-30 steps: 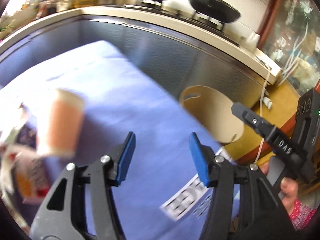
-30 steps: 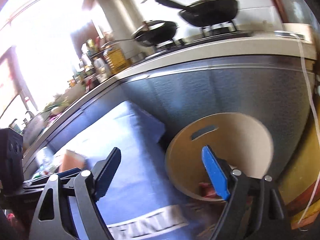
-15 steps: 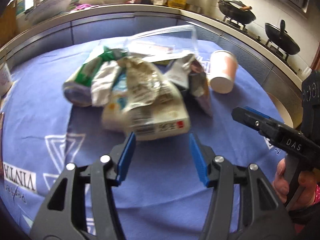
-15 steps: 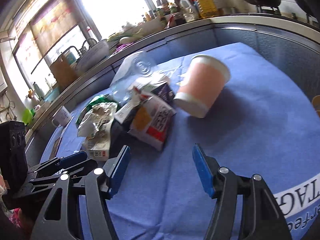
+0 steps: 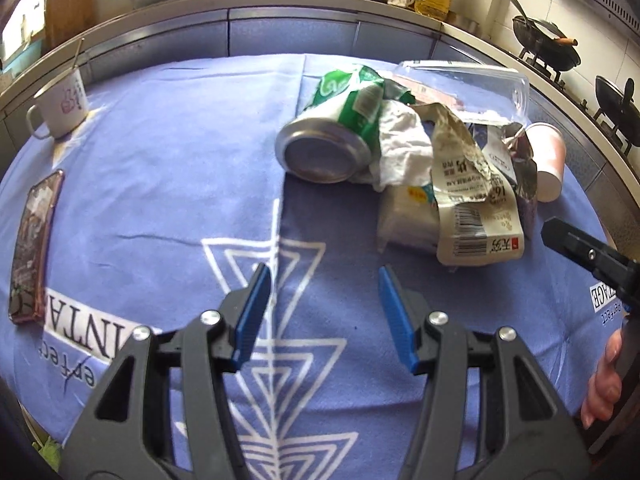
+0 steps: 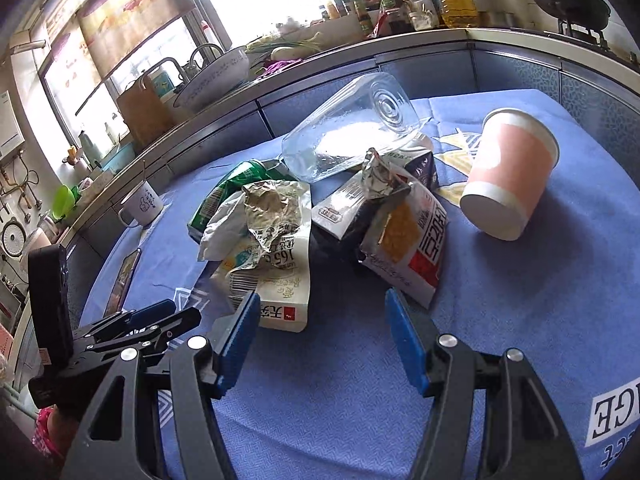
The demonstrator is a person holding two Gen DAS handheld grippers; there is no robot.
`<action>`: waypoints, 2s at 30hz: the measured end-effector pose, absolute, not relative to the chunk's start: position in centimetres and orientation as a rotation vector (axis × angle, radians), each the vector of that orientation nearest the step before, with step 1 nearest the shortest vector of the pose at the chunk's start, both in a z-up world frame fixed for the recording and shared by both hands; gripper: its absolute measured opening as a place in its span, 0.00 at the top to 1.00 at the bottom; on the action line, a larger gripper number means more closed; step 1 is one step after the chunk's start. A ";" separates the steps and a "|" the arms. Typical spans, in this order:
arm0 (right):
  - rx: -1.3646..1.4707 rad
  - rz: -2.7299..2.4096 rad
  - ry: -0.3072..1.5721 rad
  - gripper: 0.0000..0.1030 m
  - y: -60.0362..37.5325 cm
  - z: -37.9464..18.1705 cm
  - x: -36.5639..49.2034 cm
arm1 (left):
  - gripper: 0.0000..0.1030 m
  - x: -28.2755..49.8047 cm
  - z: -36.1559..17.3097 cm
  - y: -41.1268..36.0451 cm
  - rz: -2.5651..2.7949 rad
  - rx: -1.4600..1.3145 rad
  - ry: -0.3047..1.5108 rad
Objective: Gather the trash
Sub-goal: 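Move both grippers back over the trash pile on the table, then grasp the white tissue with the left gripper while the right gripper grasps the crumpled wrapper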
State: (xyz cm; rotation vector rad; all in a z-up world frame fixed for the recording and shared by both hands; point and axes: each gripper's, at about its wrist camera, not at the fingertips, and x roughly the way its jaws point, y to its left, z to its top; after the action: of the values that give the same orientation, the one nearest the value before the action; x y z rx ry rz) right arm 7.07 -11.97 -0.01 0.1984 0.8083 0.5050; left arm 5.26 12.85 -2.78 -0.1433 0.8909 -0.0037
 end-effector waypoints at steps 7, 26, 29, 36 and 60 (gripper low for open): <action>0.230 0.520 0.820 0.38 -11.5 0.1 7.7 | 0.48 5.6 -3.2 13.1 -0.036 -0.188 0.924; 0.305 0.559 0.879 0.39 -10.7 -0.7 10.1 | 0.48 5.3 -2.8 12.5 -0.049 -0.182 0.921; 0.345 0.595 0.927 0.61 -10.3 -1.5 11.2 | 0.48 5.5 -2.1 13.6 -0.036 -0.195 0.899; 0.266 0.609 0.855 0.92 -10.3 -0.1 9.2 | 0.22 7.4 1.1 15.4 -0.016 -0.179 0.789; 0.476 0.744 0.958 0.21 -13.6 -3.0 11.1 | 0.98 8.9 -0.3 12.5 -0.190 -0.302 0.894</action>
State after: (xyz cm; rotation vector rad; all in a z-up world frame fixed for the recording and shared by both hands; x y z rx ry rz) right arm 11.14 -13.62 -3.04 0.4763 0.9579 0.7439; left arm 8.91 12.51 -0.35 -0.3025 0.8942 -0.1898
